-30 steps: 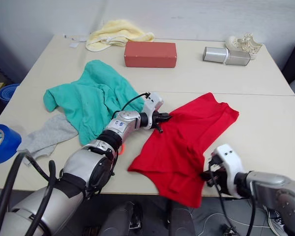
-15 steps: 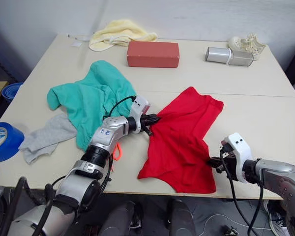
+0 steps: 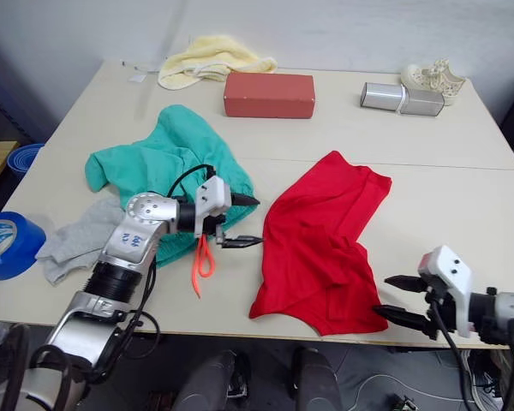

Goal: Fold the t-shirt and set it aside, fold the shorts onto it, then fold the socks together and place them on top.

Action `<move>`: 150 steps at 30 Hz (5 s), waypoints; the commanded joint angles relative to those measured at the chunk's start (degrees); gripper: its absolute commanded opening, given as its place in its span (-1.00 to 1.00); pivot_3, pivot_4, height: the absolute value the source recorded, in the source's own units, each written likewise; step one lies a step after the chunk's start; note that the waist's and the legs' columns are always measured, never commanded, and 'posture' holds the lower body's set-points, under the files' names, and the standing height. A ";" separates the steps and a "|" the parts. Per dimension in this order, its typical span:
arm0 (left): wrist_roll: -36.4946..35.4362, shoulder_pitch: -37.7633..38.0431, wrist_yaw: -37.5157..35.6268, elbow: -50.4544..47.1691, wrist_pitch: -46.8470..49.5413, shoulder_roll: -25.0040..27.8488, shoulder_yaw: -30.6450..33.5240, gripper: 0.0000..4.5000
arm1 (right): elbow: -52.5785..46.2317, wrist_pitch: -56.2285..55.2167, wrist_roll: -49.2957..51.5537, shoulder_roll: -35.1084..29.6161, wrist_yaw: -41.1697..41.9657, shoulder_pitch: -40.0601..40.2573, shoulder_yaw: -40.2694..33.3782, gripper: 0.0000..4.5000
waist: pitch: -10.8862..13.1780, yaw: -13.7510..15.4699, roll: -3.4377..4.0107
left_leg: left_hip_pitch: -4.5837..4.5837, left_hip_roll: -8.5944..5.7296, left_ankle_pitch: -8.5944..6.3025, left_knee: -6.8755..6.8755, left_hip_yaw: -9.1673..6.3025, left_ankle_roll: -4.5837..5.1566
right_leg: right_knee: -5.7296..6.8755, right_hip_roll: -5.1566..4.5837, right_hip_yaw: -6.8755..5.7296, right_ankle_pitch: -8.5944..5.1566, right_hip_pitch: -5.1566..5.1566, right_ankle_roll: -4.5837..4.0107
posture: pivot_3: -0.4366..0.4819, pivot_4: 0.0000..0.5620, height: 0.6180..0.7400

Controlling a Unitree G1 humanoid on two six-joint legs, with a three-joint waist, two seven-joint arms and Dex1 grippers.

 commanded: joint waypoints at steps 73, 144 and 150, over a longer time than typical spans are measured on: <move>-25.54 17.09 -22.29 -31.26 6.41 17.88 -18.54 -0.99 | -2.53 -43.49 4.47 -8.43 0.08 14.37 13.68 -1.00 | 0.36 -1.07 0.67 | 1.22 0.19 -0.53 -0.39 -0.10 -0.28 | -0.39 0.00 0.14 -0.35 1.13 -0.44 | -0.05 -0.47 1.00; -18.35 7.69 -14.66 -4.75 -7.31 3.78 7.38 0.98 | 11.00 -27.68 -18.34 14.06 -7.06 -26.08 26.51 0.99 | 0.46 -1.59 0.63 | -0.26 0.07 -0.31 0.77 -0.04 -0.07 | 0.25 -0.10 -0.16 0.15 -0.03 0.16 | -0.05 -0.47 1.00; -17.96 13.40 -15.22 -9.79 -6.50 7.14 7.52 0.98 | 19.20 -27.73 -26.28 18.39 -14.12 -33.09 29.75 0.99 | 0.46 -1.67 0.63 | -0.29 0.02 -0.31 0.77 -0.05 -0.09 | 0.28 -0.17 -0.12 0.13 -0.10 0.12 | -0.05 -0.47 1.00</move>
